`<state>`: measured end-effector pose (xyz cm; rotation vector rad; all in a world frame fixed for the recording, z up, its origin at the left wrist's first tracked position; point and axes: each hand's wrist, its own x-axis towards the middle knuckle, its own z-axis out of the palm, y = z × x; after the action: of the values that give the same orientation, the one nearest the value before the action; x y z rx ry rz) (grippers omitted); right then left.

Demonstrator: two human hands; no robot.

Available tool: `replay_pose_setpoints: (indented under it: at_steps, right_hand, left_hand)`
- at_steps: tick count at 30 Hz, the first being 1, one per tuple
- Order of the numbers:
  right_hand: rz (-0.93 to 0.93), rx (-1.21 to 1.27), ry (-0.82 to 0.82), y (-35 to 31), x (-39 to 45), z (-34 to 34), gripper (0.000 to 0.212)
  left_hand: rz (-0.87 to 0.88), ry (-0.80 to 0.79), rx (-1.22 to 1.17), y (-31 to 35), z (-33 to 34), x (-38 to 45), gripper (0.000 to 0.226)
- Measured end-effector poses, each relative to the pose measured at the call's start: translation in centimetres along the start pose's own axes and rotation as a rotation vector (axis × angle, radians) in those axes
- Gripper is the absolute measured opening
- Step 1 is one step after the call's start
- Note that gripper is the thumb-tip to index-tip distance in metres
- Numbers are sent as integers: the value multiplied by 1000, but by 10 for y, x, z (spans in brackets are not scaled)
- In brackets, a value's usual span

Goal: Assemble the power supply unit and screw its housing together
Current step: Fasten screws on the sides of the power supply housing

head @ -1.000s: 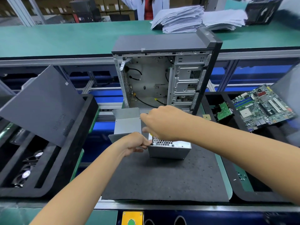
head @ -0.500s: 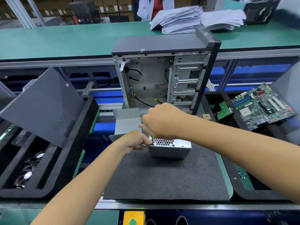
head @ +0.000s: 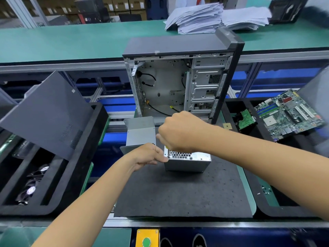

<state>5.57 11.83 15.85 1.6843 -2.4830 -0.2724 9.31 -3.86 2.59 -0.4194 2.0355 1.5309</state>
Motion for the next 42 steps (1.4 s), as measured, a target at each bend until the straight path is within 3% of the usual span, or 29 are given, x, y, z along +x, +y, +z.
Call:
replay_pose_setpoints:
  at_steps: [2,5,8,10,14,19,24,27,30,33,37,42]
  right_hand:
    - [18,-34,2,0,0,1,47]
    - [15,41,-77,3,-2,1,27]
    - [-49,164,-175,4,-3,-7,21]
    - [-55,127,-147,2,-1,-9,13]
    - [-24,0,-49,-1,3,-5,29]
    - [-5,-72,-39,2,7,0,41]
    - [-21,235,-220,14,4,-6,18]
    - [-34,213,-137,15,6,-5,7]
    - [-7,209,-61,12,9,1,15]
    - [1,303,-49,11,11,4,18]
    - [27,493,-76,25,13,-1,18]
    - [238,704,118,61,20,-3,21]
  left_hand:
    - [10,-6,2,0,0,-1,37]
    - [26,-11,-13,0,-1,-3,21]
    - [17,6,15,2,-1,-2,21]
    - [10,11,19,4,-1,-1,21]
    - [-3,24,30,4,0,0,16]
    - [-2,9,38,5,-1,0,43]
    - [1,17,29,4,-2,3,38]
    - [2,5,38,3,-3,5,46]
    - [18,-14,36,2,-4,6,43]
    - [29,-27,31,3,-6,4,31]
    - [21,-33,54,5,-6,5,39]
    - [40,24,125,6,-3,8,46]
